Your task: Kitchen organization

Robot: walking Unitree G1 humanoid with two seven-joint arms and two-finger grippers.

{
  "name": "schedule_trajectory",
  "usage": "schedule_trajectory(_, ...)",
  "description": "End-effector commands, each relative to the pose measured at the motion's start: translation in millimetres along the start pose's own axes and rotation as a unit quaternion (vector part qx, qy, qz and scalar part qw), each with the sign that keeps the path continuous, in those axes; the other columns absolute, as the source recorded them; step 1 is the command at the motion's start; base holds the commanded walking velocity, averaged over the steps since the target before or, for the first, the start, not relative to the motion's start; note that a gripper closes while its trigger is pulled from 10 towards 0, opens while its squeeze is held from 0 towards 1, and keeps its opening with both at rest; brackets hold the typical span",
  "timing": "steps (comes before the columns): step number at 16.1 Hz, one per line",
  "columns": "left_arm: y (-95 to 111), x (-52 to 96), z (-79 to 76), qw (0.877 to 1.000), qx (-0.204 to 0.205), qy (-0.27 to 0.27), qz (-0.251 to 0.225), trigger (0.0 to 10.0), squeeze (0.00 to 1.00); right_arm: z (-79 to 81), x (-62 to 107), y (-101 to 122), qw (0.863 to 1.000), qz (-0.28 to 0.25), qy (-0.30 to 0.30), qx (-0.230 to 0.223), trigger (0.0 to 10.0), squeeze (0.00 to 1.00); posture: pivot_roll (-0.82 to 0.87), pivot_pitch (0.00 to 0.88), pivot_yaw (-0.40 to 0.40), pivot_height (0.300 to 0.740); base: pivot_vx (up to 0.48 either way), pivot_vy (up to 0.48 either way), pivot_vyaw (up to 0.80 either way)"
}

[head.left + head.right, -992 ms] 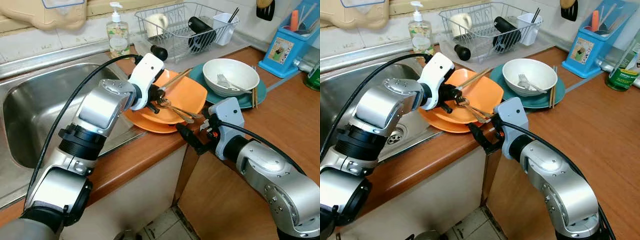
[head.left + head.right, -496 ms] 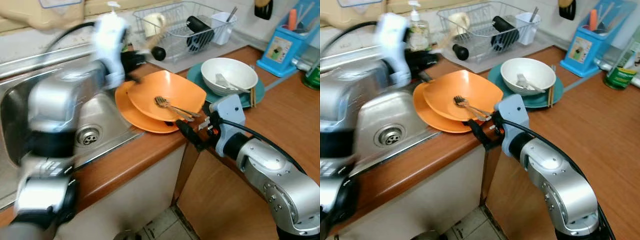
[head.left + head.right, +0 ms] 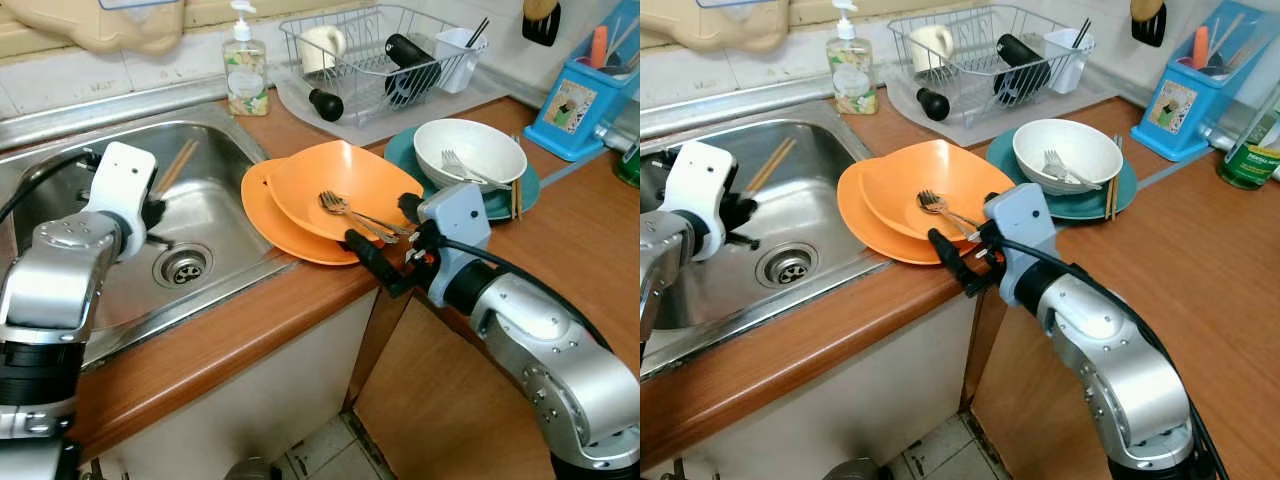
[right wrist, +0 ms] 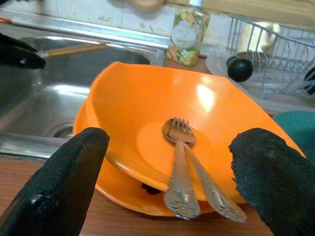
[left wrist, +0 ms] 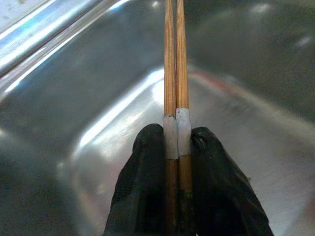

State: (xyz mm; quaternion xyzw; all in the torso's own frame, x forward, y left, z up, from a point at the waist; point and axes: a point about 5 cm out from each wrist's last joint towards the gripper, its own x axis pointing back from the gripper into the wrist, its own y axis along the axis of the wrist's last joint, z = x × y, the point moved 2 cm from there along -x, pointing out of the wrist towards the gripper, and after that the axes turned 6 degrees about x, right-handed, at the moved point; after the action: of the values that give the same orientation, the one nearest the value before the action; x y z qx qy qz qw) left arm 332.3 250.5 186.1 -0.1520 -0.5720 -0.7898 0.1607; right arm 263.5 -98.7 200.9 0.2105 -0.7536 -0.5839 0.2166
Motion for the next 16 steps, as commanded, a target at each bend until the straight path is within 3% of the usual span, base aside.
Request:
schedule_trajectory(1,-7.2,-3.3,-0.8,1.000,-0.012,0.007,0.010,10.0,0.94,-0.4,-0.4,-0.2,1.000,-0.002,0.000,0.002,10.0,0.00,0.02,0.000,0.003,0.740,0.000,0.000,0.00)
schedule_trajectory(2,-8.2,-8.4,-6.6,1.000,-0.008,-0.007,-0.015,10.0,1.00,-2.2,0.6,0.6,1.000,-0.005,-0.006,0.004,10.0,0.00,0.01,0.000,0.006,0.740,0.000,0.000,0.00)
schedule_trajectory(4,-3.5,-13.3,-12.2,0.998,-0.009,-0.011,-0.054,10.0,1.00,-5.8,1.4,2.0,1.000,-0.009,-0.013,0.003,10.0,0.00,0.00,0.000,0.012,0.740,0.000,0.000,0.00)
schedule_trajectory(5,-0.3,-14.5,-16.0,0.997,-0.005,-0.018,-0.068,10.0,1.00,-8.1,1.6,3.3,1.000,-0.014,-0.016,-0.001,10.0,0.23,0.00,0.000,0.013,0.740,0.000,0.000,0.00)
schedule_trajectory(6,4.0,-14.8,-16.2,0.996,-0.009,-0.011,-0.085,10.0,1.00,-11.5,1.5,4.4,0.999,-0.018,-0.026,-0.004,10.0,0.77,0.00,0.000,0.014,0.740,0.000,0.000,0.00)
schedule_trajectory(7,10.1,-14.0,-14.2,0.993,-0.018,0.006,-0.113,10.0,1.00,-17.0,1.4,5.9,0.999,-0.027,-0.045,-0.017,10.0,1.00,0.00,0.000,0.014,0.740,0.000,0.000,0.00)
schedule_trajectory(9,14.8,-11.8,-12.9,0.990,0.031,0.007,-0.140,10.0,1.00,-28.3,2.3,13.7,0.996,-0.056,-0.066,-0.035,10.0,1.00,0.00,0.000,0.019,0.740,0.000,0.000,0.00)
schedule_trajectory(11,18.8,-4.9,-15.7,0.981,0.055,-0.004,-0.184,10.0,1.00,-41.8,6.9,16.2,0.993,-0.069,-0.083,-0.043,10.0,1.00,-0.01,0.000,0.029,0.740,0.000,0.000,0.00)
schedule_trajectory(13,23.5,12.6,-33.1,0.964,0.094,-0.079,-0.236,10.0,1.00,-60.2,13.7,13.3,0.992,-0.066,-0.090,-0.057,10.0,1.00,-0.01,0.000,0.032,0.740,0.000,0.000,0.00)
schedule_trajectory(14,18.3,22.7,-47.3,0.958,0.085,-0.136,-0.237,10.0,1.00,-69.5,16.6,11.0,0.992,-0.063,-0.092,-0.066,10.0,0.99,0.00,0.000,0.028,0.740,0.000,0.000,0.00)
schedule_trajectory(15,15.4,31.7,-57.6,0.950,0.084,-0.171,-0.247,10.0,0.95,-75.0,17.8,9.0,0.992,-0.059,-0.092,-0.065,10.0,0.26,0.00,0.000,0.024,0.740,0.000,0.000,0.00)
schedule_trajectory(16,14.7,39.0,-62.9,0.941,0.097,-0.192,-0.260,10.0,0.77,-78.9,18.5,6.3,0.992,-0.053,-0.091,-0.065,10.0,0.00,0.01,0.000,0.020,0.740,0.000,0.000,0.00)
